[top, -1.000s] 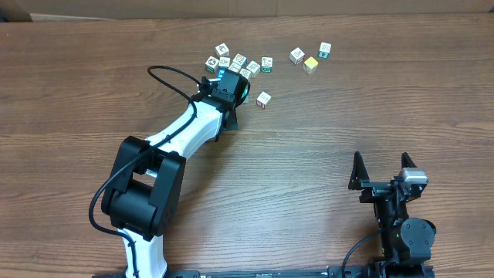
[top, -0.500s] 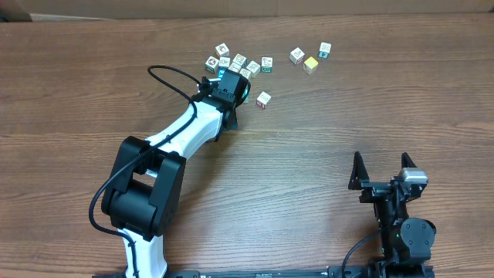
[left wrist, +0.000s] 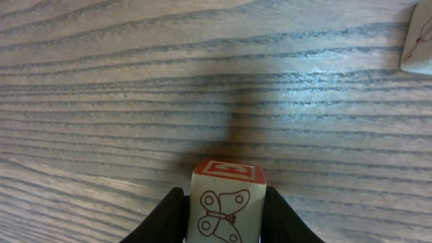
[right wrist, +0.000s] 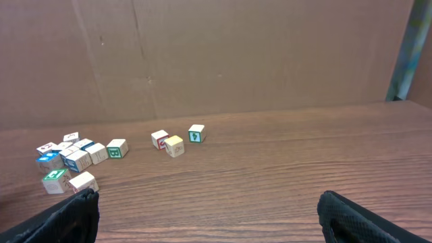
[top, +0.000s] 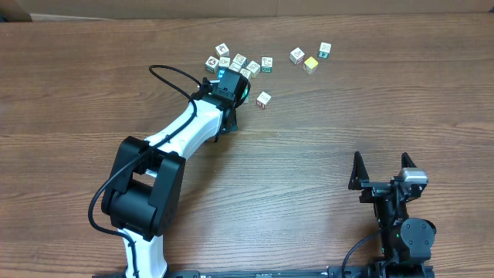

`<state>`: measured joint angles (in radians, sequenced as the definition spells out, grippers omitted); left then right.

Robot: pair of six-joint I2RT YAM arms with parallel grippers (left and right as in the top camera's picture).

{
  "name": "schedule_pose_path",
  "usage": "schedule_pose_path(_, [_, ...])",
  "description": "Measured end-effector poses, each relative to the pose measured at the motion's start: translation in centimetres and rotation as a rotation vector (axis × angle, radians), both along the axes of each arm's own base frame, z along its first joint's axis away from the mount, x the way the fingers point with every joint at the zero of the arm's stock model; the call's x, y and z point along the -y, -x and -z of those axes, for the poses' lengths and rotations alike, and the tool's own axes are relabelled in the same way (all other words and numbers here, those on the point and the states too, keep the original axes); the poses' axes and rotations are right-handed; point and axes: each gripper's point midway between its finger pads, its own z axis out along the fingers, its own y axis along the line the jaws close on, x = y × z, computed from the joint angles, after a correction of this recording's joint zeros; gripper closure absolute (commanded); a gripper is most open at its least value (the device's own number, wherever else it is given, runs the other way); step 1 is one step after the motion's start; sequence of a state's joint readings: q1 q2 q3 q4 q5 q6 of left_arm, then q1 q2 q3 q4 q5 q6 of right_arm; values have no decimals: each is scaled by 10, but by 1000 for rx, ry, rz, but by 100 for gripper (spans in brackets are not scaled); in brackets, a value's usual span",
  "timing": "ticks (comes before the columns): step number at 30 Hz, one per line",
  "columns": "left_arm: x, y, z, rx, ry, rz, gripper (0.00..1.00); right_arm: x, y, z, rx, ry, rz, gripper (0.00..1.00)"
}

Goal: Form a horizontal line
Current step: 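Set the butterfly block on the table and open the left gripper, then move the open left gripper over the green-lettered block in the cluster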

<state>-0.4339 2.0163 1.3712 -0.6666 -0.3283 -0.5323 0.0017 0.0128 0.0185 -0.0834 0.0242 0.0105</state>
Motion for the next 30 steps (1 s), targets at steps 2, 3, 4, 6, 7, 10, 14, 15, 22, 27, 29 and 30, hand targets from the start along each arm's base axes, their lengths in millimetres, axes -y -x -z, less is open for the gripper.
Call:
schedule_pose_path(2, [1, -1, -1, 1, 2, 5, 70, 0, 0, 0, 0, 0, 0, 0])
schedule_pose_path(3, [1, -1, -1, 1, 2, 7, 69, 0, 0, 0, -1, 0, 0, 0])
schedule_pose_path(4, [1, -1, -1, 2, 2, 8, 69, 0, 0, 0, 0, -1, 0, 0])
schedule_pose_path(6, [1, -1, -1, 1, 1, 8, 67, 0, 0, 0, 0, 0, 0, 0])
schedule_pose_path(7, [1, -1, -1, 1, 1, 9, 66, 0, 0, 0, 0, 0, 0, 0])
schedule_pose_path(10, [1, -1, -1, 1, 1, 11, 65, 0, 0, 0, 0, 0, 0, 0])
schedule_pose_path(14, [1, -1, -1, 1, 0, 12, 56, 0, 0, 0, 0, 0, 0, 0])
schedule_pose_path(15, [1, -1, -1, 1, 0, 12, 55, 0, 0, 0, 0, 0, 0, 0])
schedule_pose_path(22, [2, -3, -2, 9, 4, 12, 45, 0, 0, 0, 0, 0, 0, 0])
schedule_pose_path(27, [2, -6, -5, 20, -1, 12, 40, 0, 0, 0, 0, 0, 0, 0])
schedule_pose_path(29, [2, -13, -12, 43, -7, 8, 39, 0, 0, 0, 0, 0, 0, 0])
schedule_pose_path(30, [3, -17, -17, 57, -7, 7, 39, 0, 0, 0, 0, 0, 0, 0])
